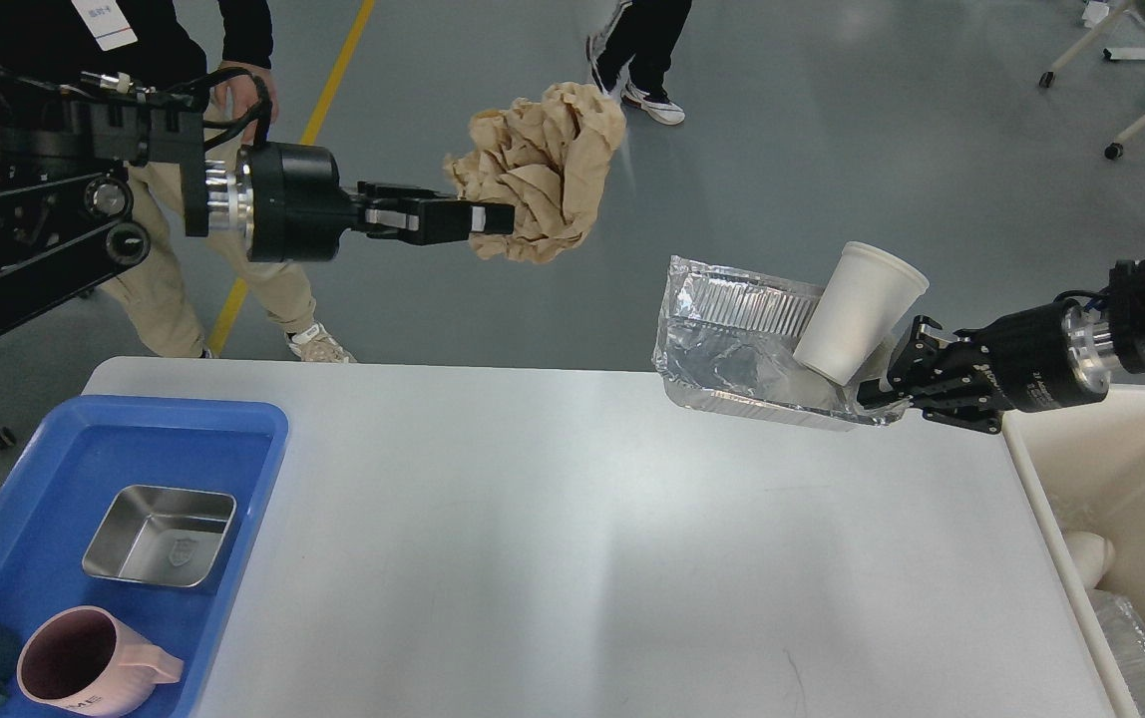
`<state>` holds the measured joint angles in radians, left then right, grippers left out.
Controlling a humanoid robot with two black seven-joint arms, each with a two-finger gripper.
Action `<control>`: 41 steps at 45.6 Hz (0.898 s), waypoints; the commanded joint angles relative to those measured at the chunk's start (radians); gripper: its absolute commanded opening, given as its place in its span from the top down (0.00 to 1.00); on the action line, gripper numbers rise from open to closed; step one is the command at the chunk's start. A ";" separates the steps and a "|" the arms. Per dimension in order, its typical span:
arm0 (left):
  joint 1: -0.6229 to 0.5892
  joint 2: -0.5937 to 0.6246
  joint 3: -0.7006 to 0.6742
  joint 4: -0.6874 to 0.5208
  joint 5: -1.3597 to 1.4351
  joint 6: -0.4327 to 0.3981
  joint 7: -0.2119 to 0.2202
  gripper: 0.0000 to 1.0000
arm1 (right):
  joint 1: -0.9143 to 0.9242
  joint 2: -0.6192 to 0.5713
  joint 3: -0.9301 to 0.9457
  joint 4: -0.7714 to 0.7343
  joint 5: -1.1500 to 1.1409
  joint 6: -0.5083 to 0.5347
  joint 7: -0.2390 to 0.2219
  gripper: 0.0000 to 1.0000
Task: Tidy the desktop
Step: 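Lift the brown paper with the left gripper and place it into the foil tray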
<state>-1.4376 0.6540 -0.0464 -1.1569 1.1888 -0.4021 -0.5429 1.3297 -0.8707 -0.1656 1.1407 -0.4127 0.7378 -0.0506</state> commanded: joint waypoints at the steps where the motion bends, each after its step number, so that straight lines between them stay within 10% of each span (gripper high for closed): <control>1: -0.050 -0.102 0.005 0.063 0.006 -0.024 0.001 0.94 | 0.005 0.002 0.003 0.002 0.000 0.000 0.000 1.00; 41: -0.155 -0.563 0.111 0.347 0.009 -0.021 0.005 0.88 | 0.005 -0.022 0.023 0.017 0.000 0.000 0.000 1.00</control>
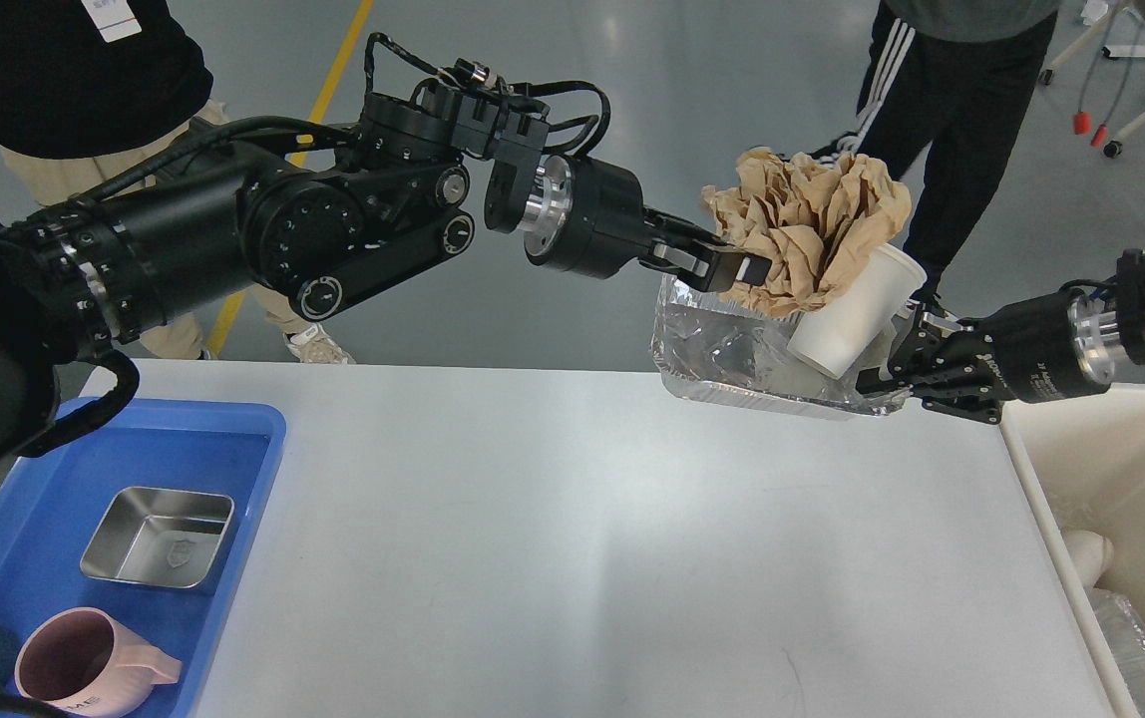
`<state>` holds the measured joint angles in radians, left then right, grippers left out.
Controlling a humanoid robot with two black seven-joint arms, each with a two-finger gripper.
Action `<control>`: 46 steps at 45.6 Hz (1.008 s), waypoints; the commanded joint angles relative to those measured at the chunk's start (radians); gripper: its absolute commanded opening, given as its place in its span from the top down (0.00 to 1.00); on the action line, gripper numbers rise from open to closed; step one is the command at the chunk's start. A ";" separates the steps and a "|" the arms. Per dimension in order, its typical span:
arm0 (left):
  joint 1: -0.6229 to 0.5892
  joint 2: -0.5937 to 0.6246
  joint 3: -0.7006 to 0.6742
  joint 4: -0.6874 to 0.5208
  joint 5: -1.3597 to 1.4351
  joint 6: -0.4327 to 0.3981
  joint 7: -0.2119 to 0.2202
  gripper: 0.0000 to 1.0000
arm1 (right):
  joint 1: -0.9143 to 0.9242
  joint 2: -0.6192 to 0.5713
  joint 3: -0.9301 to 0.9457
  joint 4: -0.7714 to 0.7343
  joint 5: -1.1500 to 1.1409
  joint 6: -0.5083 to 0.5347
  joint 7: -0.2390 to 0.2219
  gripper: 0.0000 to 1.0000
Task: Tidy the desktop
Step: 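Lift the brown paper with the left gripper and place it into the foil tray, then withdraw the left gripper back over the blue tray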
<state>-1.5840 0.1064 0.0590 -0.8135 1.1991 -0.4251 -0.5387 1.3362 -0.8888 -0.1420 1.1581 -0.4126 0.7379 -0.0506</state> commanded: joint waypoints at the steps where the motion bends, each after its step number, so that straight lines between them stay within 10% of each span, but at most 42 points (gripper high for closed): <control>1: -0.007 -0.016 0.005 0.004 -0.001 0.002 0.002 0.87 | -0.002 -0.006 -0.001 0.000 0.000 0.000 0.000 1.00; 4: -0.002 -0.016 0.005 0.002 -0.003 0.005 0.006 0.75 | -0.002 -0.007 -0.001 0.000 0.000 0.000 0.000 1.00; 11: 0.010 -0.005 -0.001 0.002 -0.018 0.009 0.060 0.10 | -0.003 -0.007 -0.001 0.000 0.000 0.000 0.000 1.00; 31: 0.139 0.025 -0.047 0.002 -0.088 0.057 0.074 0.05 | -0.009 -0.012 -0.002 -0.003 -0.002 0.000 0.000 1.00; 46: 0.429 0.156 -0.471 -0.004 -0.282 0.164 0.072 0.04 | -0.029 -0.044 -0.002 -0.006 -0.002 -0.008 0.000 1.00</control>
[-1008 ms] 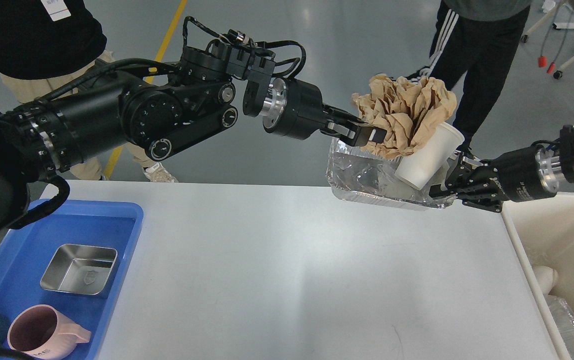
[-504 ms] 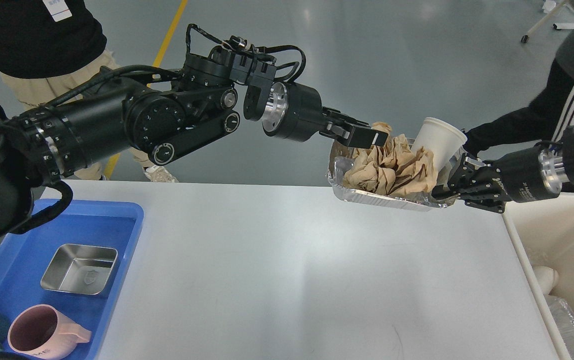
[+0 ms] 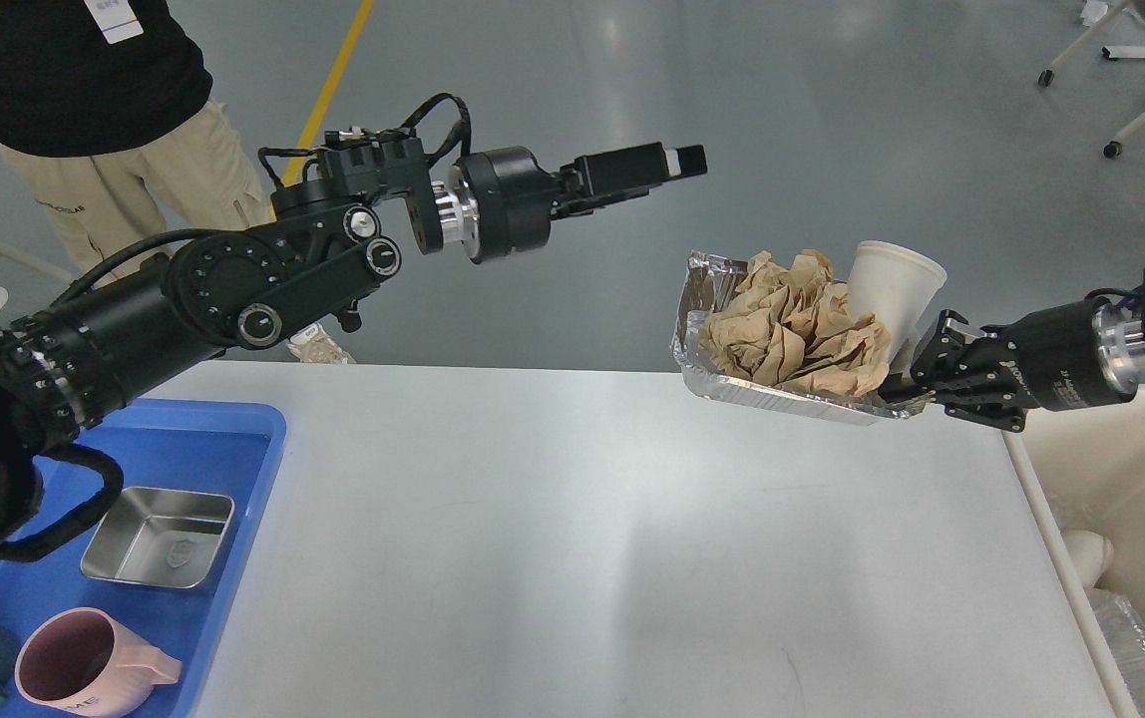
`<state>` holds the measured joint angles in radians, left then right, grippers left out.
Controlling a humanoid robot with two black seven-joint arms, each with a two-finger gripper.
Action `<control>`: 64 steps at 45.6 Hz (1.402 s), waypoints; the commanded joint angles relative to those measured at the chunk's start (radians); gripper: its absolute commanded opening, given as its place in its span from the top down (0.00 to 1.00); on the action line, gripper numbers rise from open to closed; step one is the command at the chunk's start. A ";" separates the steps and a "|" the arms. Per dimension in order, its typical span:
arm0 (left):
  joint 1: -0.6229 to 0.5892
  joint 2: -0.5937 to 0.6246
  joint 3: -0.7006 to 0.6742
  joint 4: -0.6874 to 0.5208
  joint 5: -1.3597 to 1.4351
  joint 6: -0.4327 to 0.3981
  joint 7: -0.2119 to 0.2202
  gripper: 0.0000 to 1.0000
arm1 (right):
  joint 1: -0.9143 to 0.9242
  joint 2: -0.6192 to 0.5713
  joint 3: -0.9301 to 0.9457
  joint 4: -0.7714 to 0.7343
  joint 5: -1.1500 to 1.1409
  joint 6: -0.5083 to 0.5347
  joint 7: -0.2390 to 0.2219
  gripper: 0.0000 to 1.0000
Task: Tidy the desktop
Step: 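Withdraw the left gripper back over the blue tray, then carry the loaded foil tray with the right gripper into the white bin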
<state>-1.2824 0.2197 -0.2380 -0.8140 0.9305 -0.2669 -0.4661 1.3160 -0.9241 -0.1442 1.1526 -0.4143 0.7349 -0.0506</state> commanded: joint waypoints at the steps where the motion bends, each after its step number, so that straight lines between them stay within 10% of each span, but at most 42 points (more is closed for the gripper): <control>1: 0.156 0.047 -0.208 -0.008 -0.012 0.006 0.000 0.03 | -0.012 -0.012 0.002 -0.001 0.000 -0.005 0.000 1.00; 27: 0.735 0.145 -0.843 -0.165 -0.076 -0.003 0.009 0.03 | -0.057 -0.056 0.006 -0.005 0.011 -0.075 0.000 1.00; 64: 0.925 0.132 -0.946 -0.165 -0.432 -0.008 0.030 0.03 | -0.314 -0.259 0.018 -0.050 0.317 -0.252 0.008 1.00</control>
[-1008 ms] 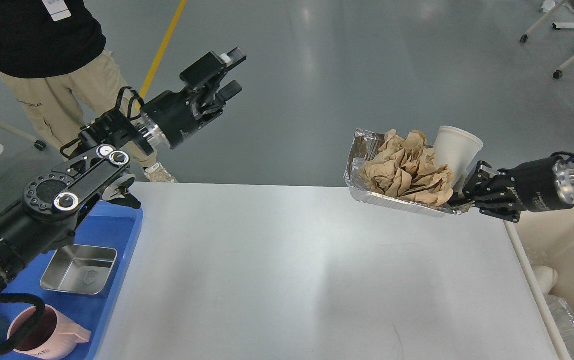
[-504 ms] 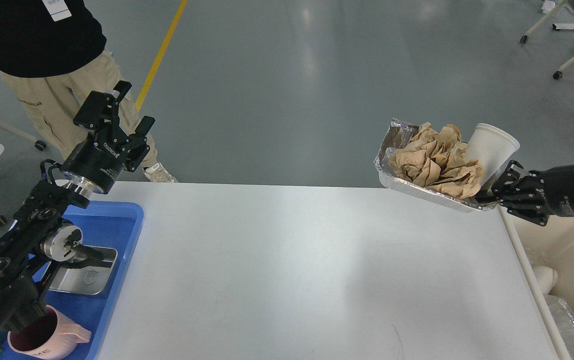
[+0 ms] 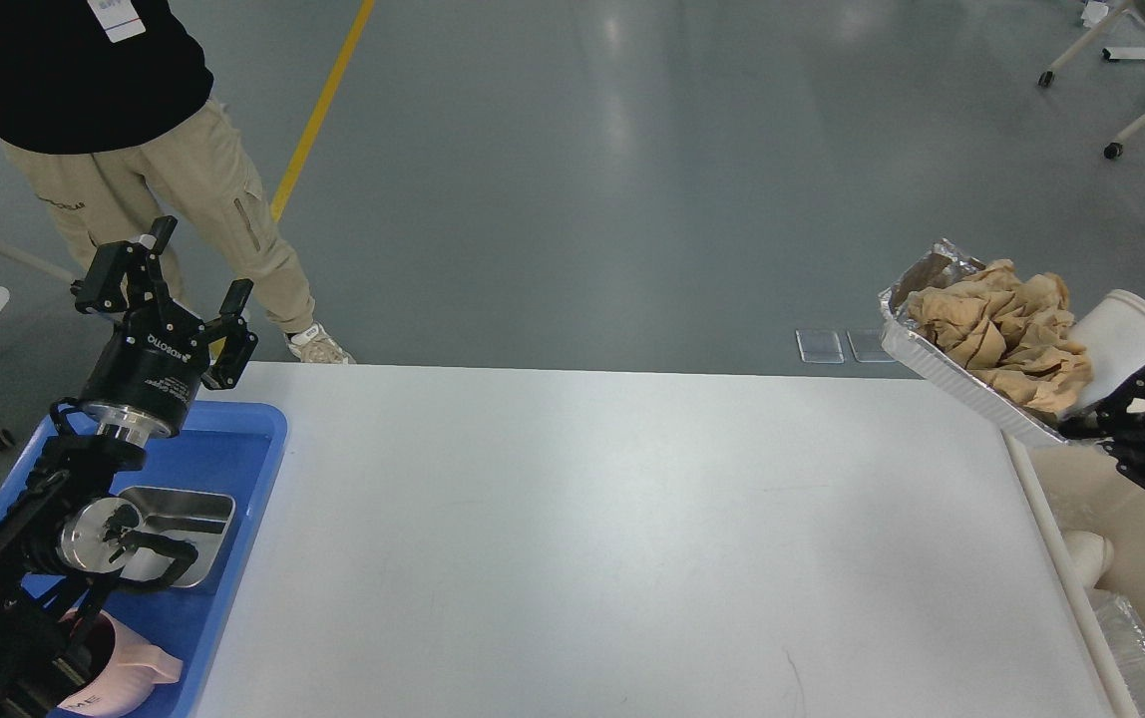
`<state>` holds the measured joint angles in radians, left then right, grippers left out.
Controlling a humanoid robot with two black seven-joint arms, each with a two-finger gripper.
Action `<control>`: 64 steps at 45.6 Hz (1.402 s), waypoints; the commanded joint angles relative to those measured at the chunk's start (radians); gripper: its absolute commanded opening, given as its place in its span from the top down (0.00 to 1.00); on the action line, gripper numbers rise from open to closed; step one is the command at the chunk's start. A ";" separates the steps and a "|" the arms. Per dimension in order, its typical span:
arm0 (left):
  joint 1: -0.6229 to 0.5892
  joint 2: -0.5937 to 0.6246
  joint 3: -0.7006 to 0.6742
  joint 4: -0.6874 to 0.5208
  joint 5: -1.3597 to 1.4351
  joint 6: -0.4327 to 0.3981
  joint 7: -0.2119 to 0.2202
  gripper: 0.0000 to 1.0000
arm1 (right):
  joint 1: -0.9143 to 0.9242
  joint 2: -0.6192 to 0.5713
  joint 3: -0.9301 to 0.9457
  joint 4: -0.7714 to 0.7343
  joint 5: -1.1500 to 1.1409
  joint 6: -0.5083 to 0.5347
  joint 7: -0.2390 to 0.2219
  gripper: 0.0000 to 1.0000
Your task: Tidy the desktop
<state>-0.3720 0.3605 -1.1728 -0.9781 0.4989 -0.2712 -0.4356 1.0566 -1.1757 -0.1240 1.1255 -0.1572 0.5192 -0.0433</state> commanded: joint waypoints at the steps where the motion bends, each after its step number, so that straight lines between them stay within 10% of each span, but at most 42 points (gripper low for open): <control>1: 0.015 -0.009 -0.013 -0.002 0.000 -0.006 -0.002 0.03 | -0.066 -0.007 0.000 -0.029 0.076 -0.044 0.000 1.00; 55: 0.068 -0.012 -0.070 -0.017 -0.017 -0.046 -0.005 0.03 | -0.429 0.047 -0.003 -0.380 0.501 -0.100 -0.001 1.00; 59: 0.071 -0.012 -0.071 -0.017 -0.017 -0.049 -0.006 0.03 | -0.438 0.050 -0.002 -0.388 0.498 -0.111 0.000 0.61; 64: 0.073 -0.012 -0.070 -0.017 -0.017 -0.052 -0.006 0.03 | -0.438 0.053 0.000 -0.391 0.493 -0.157 0.002 0.43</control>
<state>-0.3010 0.3482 -1.2434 -0.9959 0.4817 -0.3213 -0.4405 0.6201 -1.1260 -0.1271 0.7398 0.3403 0.4021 -0.0427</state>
